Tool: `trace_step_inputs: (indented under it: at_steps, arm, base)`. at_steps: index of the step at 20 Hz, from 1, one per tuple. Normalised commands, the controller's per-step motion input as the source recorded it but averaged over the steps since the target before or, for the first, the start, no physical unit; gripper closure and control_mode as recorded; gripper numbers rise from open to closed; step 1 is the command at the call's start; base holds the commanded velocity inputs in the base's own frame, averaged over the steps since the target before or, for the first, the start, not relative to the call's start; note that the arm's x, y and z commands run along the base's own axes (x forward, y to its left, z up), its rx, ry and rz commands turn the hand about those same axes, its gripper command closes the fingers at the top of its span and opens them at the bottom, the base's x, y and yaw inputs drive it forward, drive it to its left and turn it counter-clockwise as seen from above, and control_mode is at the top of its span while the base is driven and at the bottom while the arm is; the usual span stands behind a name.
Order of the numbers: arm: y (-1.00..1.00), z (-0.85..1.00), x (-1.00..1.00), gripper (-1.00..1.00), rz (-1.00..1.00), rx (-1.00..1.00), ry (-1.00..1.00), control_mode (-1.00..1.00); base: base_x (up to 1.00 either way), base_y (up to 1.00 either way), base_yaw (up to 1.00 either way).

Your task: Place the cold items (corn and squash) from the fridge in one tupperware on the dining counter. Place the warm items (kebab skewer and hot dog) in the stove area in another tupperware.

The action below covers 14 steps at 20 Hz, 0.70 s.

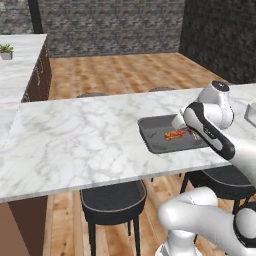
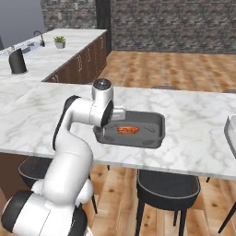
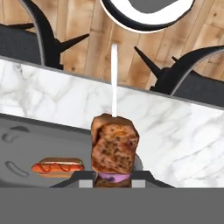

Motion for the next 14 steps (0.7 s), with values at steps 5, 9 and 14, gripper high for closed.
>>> trace_step_inputs:
  at_steps: [5, 9, 14]
  arm:
    - [-0.01, -0.43, 0.54, 1.00, 0.18, -0.07, 0.05, -1.00]
    - [-0.10, -0.59, 0.44, 1.00, 0.30, -0.05, 0.00, -1.00]
    - [-0.10, -0.44, 0.46, 1.00, 0.29, -0.01, 0.00, -1.00]
  base:
    - [0.00, 0.00, 0.00]
    - [0.00, 0.00, 0.00]
    - [0.00, 0.00, 0.00]
